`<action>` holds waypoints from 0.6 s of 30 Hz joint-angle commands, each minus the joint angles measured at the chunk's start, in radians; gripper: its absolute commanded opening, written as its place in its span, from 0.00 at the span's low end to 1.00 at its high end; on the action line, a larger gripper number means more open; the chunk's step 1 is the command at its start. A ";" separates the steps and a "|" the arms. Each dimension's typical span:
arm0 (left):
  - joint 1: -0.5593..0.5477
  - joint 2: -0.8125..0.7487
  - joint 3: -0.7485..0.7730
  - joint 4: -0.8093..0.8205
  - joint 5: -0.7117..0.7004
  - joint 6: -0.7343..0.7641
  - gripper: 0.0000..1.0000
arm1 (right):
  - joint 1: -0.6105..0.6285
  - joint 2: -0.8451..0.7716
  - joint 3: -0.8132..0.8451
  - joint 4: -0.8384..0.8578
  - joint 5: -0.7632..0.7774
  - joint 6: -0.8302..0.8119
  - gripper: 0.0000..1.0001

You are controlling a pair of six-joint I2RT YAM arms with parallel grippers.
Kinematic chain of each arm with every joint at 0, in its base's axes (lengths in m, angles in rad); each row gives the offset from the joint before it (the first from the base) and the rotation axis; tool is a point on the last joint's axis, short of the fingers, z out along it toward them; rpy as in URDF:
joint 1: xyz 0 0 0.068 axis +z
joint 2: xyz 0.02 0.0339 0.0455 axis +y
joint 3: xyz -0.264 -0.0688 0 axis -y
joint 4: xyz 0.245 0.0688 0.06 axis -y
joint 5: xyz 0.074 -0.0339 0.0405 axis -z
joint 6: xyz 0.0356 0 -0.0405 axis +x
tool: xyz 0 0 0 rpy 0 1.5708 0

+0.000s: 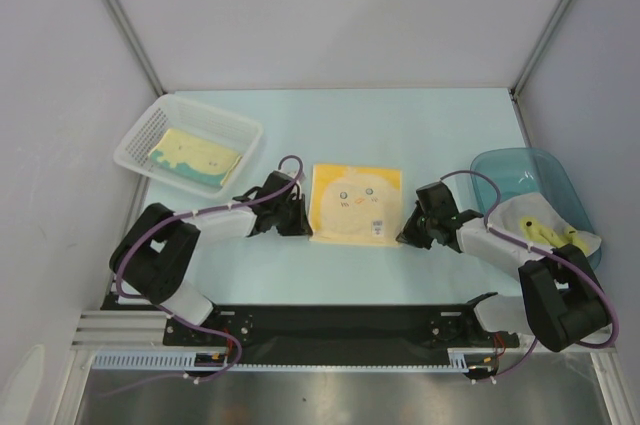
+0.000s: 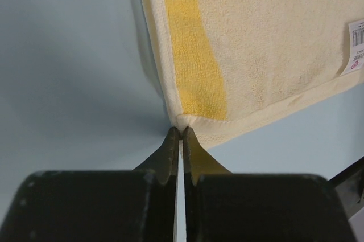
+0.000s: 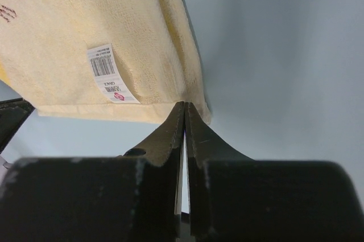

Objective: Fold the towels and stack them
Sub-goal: Fold the towel

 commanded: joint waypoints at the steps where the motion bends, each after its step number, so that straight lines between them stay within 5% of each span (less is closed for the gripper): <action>1: 0.001 -0.019 0.035 -0.069 -0.046 0.019 0.00 | 0.005 -0.005 0.024 0.014 0.022 -0.016 0.03; 7: 0.001 -0.039 0.083 -0.136 -0.067 0.042 0.09 | 0.005 -0.008 0.064 -0.021 0.042 -0.041 0.00; 10: 0.001 -0.044 0.078 -0.127 -0.048 0.042 0.00 | 0.005 -0.010 0.062 -0.018 0.039 -0.036 0.00; 15: -0.001 -0.039 0.075 -0.118 -0.028 0.042 0.00 | 0.003 -0.006 0.062 -0.011 0.036 -0.041 0.00; 17: -0.002 -0.031 0.081 -0.121 -0.028 0.047 0.21 | 0.003 -0.005 0.061 -0.006 0.036 -0.039 0.00; 18: -0.001 -0.028 0.083 -0.121 -0.026 0.048 0.23 | 0.005 -0.003 0.061 -0.005 0.036 -0.038 0.00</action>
